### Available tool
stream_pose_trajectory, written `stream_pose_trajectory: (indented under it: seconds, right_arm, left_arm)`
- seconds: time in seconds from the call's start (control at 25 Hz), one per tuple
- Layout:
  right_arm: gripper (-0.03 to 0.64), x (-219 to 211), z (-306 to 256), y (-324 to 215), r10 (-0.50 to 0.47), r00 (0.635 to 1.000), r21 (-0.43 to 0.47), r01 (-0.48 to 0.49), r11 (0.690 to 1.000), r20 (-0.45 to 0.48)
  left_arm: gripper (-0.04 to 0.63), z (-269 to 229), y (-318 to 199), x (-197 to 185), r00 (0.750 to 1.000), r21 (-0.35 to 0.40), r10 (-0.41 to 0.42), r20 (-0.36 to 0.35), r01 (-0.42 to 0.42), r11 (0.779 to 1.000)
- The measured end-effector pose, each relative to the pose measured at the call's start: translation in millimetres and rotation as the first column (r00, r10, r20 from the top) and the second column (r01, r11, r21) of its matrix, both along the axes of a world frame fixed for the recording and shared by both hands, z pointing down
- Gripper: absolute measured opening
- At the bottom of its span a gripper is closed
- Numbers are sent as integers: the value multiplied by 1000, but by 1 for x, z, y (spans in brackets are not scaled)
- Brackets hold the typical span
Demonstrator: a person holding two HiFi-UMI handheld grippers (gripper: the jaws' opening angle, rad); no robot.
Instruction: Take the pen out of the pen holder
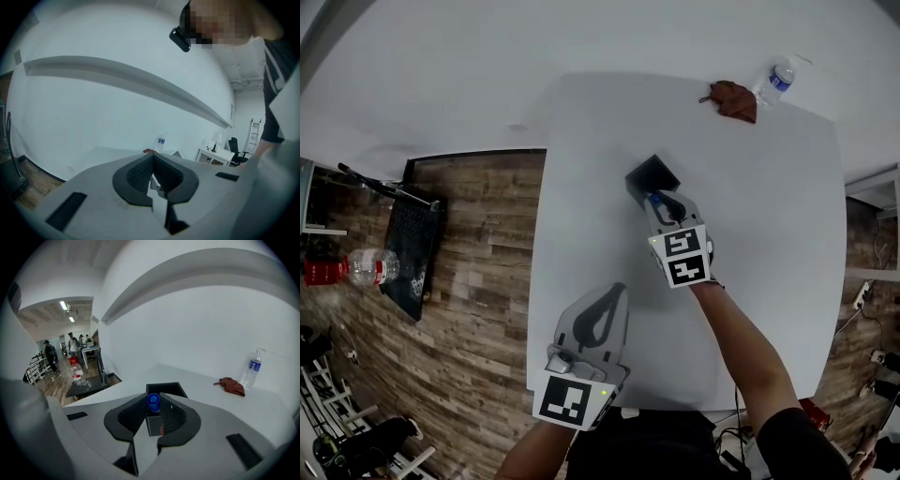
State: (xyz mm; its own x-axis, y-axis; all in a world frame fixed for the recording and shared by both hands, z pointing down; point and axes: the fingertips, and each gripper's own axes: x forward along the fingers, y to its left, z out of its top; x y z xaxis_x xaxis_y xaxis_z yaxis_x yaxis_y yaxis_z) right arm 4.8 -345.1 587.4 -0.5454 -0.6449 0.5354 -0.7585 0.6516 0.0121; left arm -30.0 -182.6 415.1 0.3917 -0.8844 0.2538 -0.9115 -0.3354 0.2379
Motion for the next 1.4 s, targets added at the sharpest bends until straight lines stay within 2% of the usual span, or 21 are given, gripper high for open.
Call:
stream_pose_trajectory:
  seconds: [0.28,0.4,0.56,0.68,0.8,0.96,1.12,1.4]
  right_arm:
    - [80,6,-37,10,5,999,35,-7,999,40]
    - [80,9,-54,15,10,999,50,-13,999,54]
    - [80,18,-76,26,25,997,72,-30,997,75]
    - [80,25,-94,36,37,995,92,-46,995,95]
    - [80,31,-110,48,46,993,110,-57,992,105]
    - [80,36,-127,66,56,992,133,-70,989,110]
    - [80,40,-143,88,64,990,149,-82,985,123]
    - [80,42,-177,140,79,982,172,-109,979,171]
  left_arm:
    - [8,-8,11,5,999,10,31,7,-31,999]
    - [8,-23,9,10,999,60,41,-8,-41,997]
    - [8,-28,20,13,999,60,48,3,-48,997]
    - [8,-41,26,15,998,123,57,-11,-55,991]
    - [8,-48,35,18,997,130,74,-13,-72,989]
    - [8,-43,55,20,995,77,98,13,-99,992]
    - [8,-56,69,22,994,121,112,5,-112,986]
    - [8,-71,106,22,989,149,147,8,-147,978]
